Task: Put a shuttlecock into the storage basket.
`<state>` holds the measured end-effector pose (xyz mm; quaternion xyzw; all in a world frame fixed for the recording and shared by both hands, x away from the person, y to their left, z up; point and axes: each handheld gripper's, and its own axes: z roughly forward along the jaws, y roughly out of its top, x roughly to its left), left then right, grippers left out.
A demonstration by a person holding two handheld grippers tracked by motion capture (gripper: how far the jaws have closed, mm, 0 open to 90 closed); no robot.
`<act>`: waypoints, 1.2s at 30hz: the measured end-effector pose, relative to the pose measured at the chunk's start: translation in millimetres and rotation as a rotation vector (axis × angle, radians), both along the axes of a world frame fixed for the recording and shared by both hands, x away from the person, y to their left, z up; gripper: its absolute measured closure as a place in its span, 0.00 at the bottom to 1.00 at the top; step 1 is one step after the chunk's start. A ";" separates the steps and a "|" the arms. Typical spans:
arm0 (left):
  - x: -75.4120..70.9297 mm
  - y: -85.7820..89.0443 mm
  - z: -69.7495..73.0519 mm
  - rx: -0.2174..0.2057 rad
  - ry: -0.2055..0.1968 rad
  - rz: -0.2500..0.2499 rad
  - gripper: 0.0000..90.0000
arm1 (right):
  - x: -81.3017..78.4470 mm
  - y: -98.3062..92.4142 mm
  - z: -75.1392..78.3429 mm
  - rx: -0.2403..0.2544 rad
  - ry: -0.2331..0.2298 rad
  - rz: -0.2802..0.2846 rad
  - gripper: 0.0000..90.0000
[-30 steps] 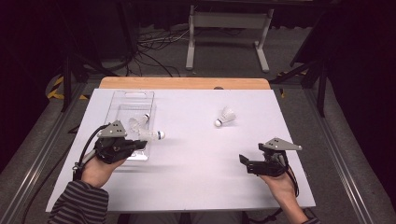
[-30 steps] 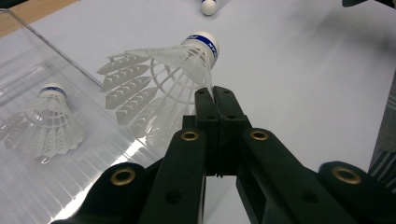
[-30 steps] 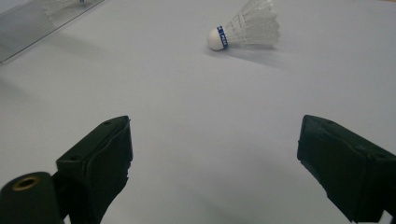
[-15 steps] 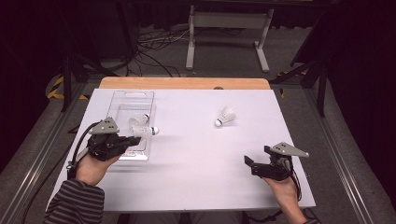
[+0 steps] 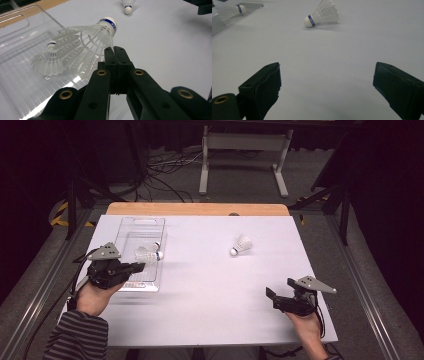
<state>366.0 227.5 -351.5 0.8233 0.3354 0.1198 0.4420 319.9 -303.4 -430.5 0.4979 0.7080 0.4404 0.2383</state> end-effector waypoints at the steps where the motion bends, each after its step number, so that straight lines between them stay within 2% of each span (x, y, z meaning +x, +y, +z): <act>1: 0.0 0.2 -0.1 -0.006 0.005 0.005 1.00 | -0.1 -0.6 -0.5 0.003 0.000 -0.003 0.09; 11: 5.7 9.5 2.0 -0.001 -0.008 0.040 1.00 | -0.8 -4.6 -5.3 0.008 0.007 -0.024 0.09; 24: 14.8 18.5 0.7 -0.003 0.011 0.096 1.00 | -1.3 -9.7 -10.2 0.009 0.018 -0.046 0.07; 27: 18.4 19.8 0.3 -0.006 0.018 0.115 1.00 | -1.5 -10.5 -11.0 0.008 0.023 -0.050 0.07; 36: 34.5 22.9 0.3 0.023 0.032 0.168 1.00 | -1.1 -10.4 -12.3 0.005 0.029 -0.049 0.07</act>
